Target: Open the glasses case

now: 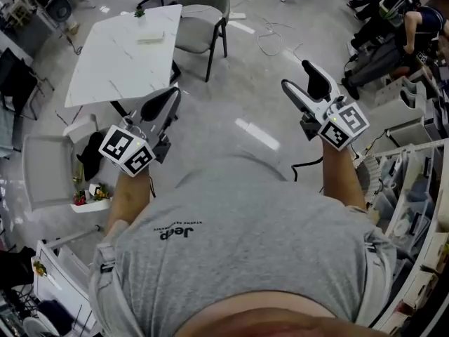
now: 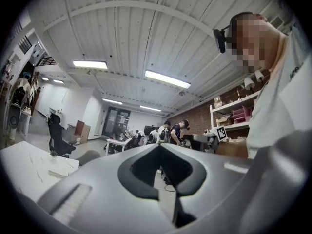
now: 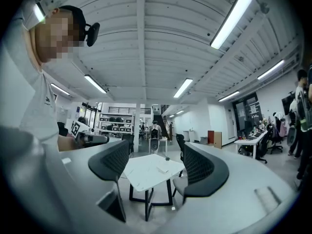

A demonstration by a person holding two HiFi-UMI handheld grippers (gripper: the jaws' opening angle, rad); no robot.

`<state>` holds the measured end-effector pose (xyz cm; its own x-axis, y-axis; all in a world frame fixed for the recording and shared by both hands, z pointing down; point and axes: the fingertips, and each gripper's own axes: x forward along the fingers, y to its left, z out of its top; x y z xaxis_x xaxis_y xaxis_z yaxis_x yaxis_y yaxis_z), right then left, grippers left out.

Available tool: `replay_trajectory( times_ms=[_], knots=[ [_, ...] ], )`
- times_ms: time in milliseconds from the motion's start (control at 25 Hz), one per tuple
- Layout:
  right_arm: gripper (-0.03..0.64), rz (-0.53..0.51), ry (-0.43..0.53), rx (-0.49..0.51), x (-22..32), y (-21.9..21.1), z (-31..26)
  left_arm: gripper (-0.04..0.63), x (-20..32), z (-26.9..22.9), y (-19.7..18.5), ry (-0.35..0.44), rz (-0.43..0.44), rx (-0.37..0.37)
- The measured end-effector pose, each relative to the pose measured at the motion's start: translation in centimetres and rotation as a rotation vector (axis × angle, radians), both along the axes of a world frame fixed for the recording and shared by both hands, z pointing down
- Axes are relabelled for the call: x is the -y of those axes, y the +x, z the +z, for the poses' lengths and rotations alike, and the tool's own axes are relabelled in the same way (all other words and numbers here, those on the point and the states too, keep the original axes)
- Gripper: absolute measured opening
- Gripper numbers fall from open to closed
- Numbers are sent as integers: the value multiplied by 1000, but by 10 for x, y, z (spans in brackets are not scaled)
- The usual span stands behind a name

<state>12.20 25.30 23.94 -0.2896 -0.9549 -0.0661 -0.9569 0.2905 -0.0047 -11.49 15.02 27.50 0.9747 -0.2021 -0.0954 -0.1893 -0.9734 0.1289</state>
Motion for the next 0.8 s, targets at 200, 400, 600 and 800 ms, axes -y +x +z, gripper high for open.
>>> replay_trajectory(
  times_ms=[200,400,600,800],
  knots=[
    [345,12,-7,-4,83,-21,-6,48,88,-7,-14,0,28,-4],
    [345,20,-28,-6,139,-21,-3,48,149,-1,-15,-14,33,-5],
    [345,38,-42,6,172,-6,8,48,192,11,-4,-43,34,-5],
    [345,25,-66,38,202,34,26,48,220,21,36,-54,32,30]
  ],
)
